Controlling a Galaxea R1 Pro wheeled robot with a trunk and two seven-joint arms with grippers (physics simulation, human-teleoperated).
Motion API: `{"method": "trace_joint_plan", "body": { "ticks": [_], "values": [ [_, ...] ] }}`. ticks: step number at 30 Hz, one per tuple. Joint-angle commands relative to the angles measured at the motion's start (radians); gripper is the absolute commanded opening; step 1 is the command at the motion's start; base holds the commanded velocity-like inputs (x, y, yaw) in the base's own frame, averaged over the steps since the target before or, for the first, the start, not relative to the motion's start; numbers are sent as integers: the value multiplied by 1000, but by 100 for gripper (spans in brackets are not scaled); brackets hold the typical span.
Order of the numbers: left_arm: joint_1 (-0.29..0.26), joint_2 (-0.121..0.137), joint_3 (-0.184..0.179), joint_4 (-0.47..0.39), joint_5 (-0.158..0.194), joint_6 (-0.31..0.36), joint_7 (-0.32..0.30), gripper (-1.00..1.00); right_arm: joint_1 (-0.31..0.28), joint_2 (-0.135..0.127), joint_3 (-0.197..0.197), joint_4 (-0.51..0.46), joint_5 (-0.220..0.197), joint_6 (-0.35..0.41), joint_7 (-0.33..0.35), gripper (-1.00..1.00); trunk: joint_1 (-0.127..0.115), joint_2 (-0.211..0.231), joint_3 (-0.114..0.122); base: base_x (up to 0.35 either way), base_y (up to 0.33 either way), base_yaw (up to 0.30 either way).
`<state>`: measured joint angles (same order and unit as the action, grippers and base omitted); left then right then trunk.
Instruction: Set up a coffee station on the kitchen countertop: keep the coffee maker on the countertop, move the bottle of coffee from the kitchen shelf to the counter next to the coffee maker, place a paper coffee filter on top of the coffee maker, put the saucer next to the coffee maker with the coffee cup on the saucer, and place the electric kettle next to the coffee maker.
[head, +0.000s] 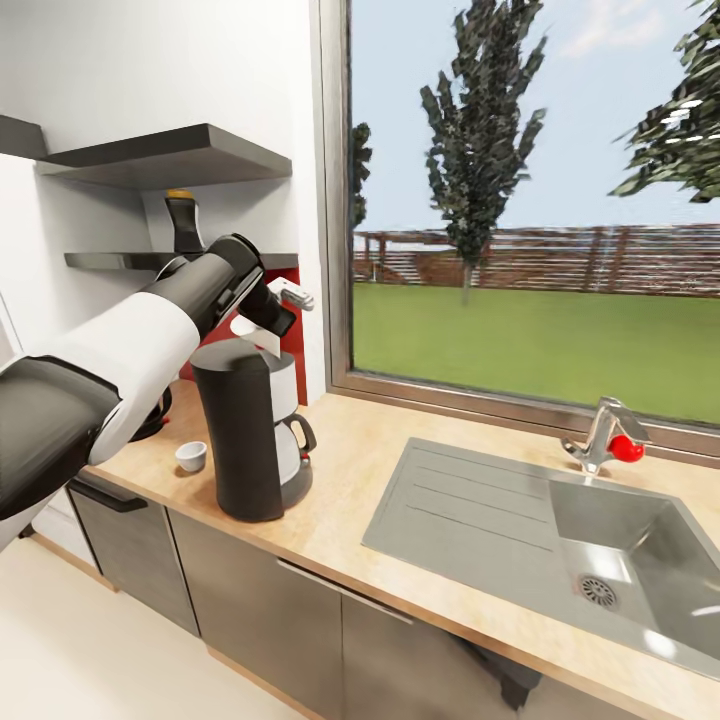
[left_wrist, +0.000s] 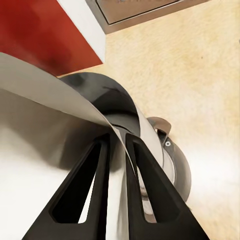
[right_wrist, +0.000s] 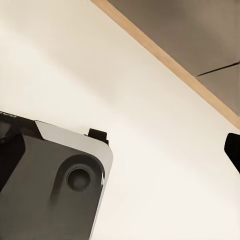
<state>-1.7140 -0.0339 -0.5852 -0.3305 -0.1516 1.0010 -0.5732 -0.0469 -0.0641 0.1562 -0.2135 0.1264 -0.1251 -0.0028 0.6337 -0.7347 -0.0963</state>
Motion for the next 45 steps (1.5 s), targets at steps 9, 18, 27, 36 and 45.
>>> {"method": "trace_joint_plan", "body": {
  "ticks": [9, 18, 27, 36, 45],
  "values": [
    [-1, 0, -1, -1, -12, -1, -11, -100, -1, 0, 0, 0, 10, -2, 0, 100, 0, -1, -2, 20, 0, 0],
    [-1, 0, 2, 0, -13, -1, -11, -100, -1, 0, 0, 0, 10, -2, 0, 100, 0, -1, -2, 33, 0, 0],
    [-1, 0, 4, 1, -13, -1, -11, -100, -1, 0, 0, 0, 10, -2, 0, 100, 0, -1, -2, 68, 0, 0],
    [-1, 0, 4, 1, -14, -2, -11, -100, -1, 0, 0, 0, 10, -2, 0, 100, 0, -1, -2, 23, 0, 0],
    [-1, 0, -21, 6, -14, -2, -11, -100, -1, 0, 0, 0, 10, -2, 0, 100, 0, -1, -2, 16, 0, 0]
  ]
}}
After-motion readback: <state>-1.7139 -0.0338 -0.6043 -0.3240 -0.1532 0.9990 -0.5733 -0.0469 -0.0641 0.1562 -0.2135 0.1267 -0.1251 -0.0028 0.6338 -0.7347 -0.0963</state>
